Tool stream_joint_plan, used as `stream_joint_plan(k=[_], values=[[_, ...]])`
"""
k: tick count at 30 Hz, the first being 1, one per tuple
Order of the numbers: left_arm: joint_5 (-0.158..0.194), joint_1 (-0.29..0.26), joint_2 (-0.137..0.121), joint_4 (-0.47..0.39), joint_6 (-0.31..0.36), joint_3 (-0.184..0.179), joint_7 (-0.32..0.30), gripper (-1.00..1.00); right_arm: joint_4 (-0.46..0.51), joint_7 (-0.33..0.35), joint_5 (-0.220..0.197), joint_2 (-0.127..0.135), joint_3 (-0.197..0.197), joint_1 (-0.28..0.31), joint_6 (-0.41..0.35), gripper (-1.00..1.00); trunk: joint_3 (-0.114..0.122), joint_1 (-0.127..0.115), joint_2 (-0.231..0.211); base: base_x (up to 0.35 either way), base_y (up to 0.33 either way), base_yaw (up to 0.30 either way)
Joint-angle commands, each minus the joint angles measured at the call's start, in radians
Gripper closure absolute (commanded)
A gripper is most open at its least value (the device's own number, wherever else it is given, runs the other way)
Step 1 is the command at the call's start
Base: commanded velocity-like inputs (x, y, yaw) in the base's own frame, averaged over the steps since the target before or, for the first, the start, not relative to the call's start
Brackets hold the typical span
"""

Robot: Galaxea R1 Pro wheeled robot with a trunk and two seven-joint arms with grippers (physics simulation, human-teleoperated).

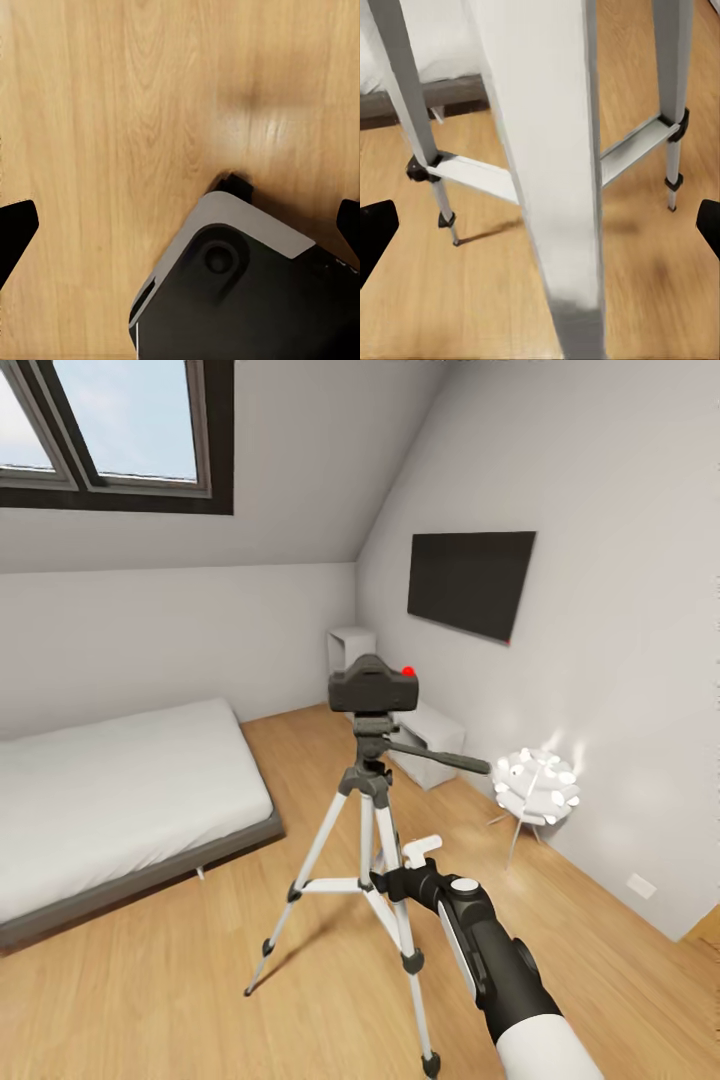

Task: Attach the digital camera to the camera tripod in the bedroom.

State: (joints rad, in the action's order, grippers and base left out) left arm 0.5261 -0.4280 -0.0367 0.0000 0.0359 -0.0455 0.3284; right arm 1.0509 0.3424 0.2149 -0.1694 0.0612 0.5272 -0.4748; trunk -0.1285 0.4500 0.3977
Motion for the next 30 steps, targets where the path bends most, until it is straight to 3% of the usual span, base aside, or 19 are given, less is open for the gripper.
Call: stream_joint_plan(k=[1, 8, 21, 30], values=[[0.003, -0.001, 0.0, 0.0, 0.004, -0.005, 0.003, -1.0, 0.001, 0.007, 0.011, 0.0, -0.001, 0.001, -0.004, -1.0, -0.002, 0.0, 0.002, -0.315, 0.0, 0.0], [0.003, -0.001, 0.0, 0.0, 0.004, -0.005, 0.002, -1.0, -0.008, 0.007, 0.01, 0.0, -0.001, 0.001, -0.004, -1.0, -0.002, 0.0, 0.002, -0.215, 0.0, 0.0], [0.003, -0.001, 0.0, 0.0, 0.004, -0.005, 0.0, -1.0, -0.024, 0.001, 0.013, 0.001, -0.002, 0.001, -0.003, -1.0, -0.002, 0.0, 0.002, -0.05, 0.0, 0.0], [0.003, -0.001, 0.0, 0.0, 0.006, -0.005, 0.001, -1.0, -0.025, 0.0, 0.015, 0.001, -0.003, 0.001, -0.003, -1.0, -0.002, 0.0, 0.002, -0.25, 0.0, 0.0]])
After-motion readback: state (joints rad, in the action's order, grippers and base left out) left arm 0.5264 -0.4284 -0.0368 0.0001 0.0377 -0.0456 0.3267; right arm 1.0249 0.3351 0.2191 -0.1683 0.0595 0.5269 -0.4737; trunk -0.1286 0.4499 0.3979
